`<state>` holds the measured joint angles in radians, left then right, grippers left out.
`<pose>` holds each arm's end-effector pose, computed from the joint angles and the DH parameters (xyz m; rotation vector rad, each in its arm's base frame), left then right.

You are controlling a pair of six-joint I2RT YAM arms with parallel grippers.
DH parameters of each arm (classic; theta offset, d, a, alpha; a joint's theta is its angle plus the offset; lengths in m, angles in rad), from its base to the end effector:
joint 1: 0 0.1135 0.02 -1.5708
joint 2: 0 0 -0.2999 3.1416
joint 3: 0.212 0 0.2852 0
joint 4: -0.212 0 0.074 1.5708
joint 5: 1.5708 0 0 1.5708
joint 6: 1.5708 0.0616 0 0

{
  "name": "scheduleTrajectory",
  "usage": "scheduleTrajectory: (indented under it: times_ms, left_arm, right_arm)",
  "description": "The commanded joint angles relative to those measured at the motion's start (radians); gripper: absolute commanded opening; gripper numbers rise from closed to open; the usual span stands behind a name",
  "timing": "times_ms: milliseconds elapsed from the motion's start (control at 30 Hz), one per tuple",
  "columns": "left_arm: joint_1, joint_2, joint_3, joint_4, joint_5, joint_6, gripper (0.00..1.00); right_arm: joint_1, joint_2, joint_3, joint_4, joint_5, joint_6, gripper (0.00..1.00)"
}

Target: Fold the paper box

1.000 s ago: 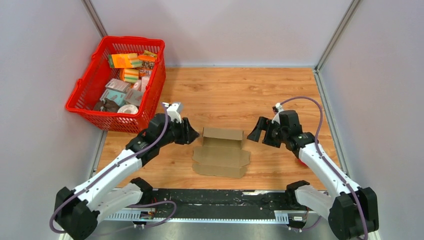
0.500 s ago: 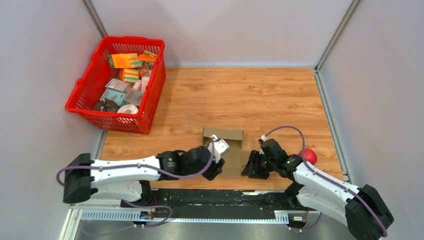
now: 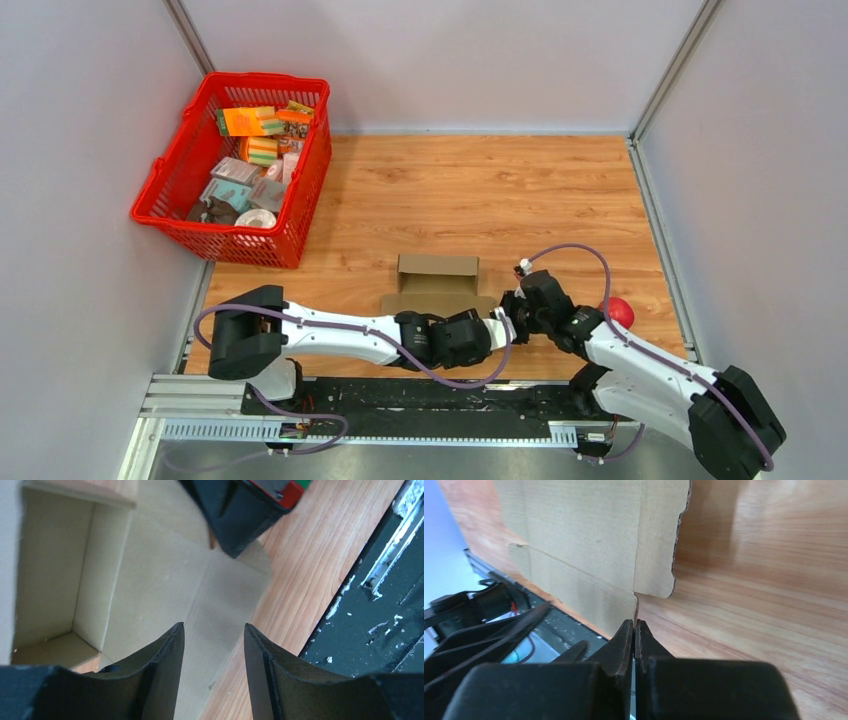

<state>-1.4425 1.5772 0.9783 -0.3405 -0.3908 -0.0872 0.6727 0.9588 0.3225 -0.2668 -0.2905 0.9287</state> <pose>0.0698 -0.3574 0.2001 1.3944 1.9820 -0.2016 0.1376 0.1322 0.1371 0.2104 2.7153 0.9542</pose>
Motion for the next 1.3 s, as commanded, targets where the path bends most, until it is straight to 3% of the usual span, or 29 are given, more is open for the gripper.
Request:
scheduleTrajectory:
  times_ms: [0,333,433,533,567,733,833,1100,1200,1233,1267]
  left_arm:
    - [-0.018,0.03,0.048,-0.045,0.041,0.083,0.55]
    - [-0.065,0.043,0.092,-0.087,0.066,0.07,0.56]
    - [-0.093,0.102,0.157,-0.162,-0.022,0.073,0.56]
    - [-0.128,0.21,0.236,-0.264,-0.198,0.086,0.54]
    - [-0.133,0.222,0.255,-0.284,-0.276,0.086,0.52]
    - [-0.144,0.236,0.257,-0.284,-0.407,0.086,0.44]
    - [-0.151,0.237,0.263,-0.288,-0.48,0.113,0.3]
    - [-0.197,0.244,0.269,-0.279,-0.637,0.172,0.09]
    - [-0.199,0.23,0.27,-0.291,-0.625,0.155,0.05]
    - [-0.199,0.216,0.27,-0.304,-0.616,0.146,0.04]
    - [-0.199,0.205,0.267,-0.307,-0.614,0.135,0.01]
  right_arm:
    - [-0.013,-0.084,0.047,0.024,-0.059,0.019,0.01]
    - [-0.108,-0.072,0.044,0.027,-0.248,0.053,0.0]
    - [-0.136,-0.077,0.044,0.04,-0.315,0.081,0.0]
    - [-0.147,-0.097,0.039,0.041,-0.357,0.101,0.0]
    - [-0.15,-0.101,0.038,0.037,-0.366,0.105,0.0]
    - [-0.176,-0.126,0.013,0.032,-0.437,0.139,0.0]
    - [-0.189,-0.138,-0.003,0.037,-0.469,0.169,0.0]
    - [-0.231,-0.181,-0.013,0.057,-0.519,0.208,0.0]
    - [-0.245,-0.17,0.032,0.017,-0.515,0.119,0.18]
    - [-0.251,-0.166,0.052,-0.036,-0.51,0.076,0.42]
    - [-0.258,-0.167,0.084,-0.089,-0.494,-0.038,0.55]
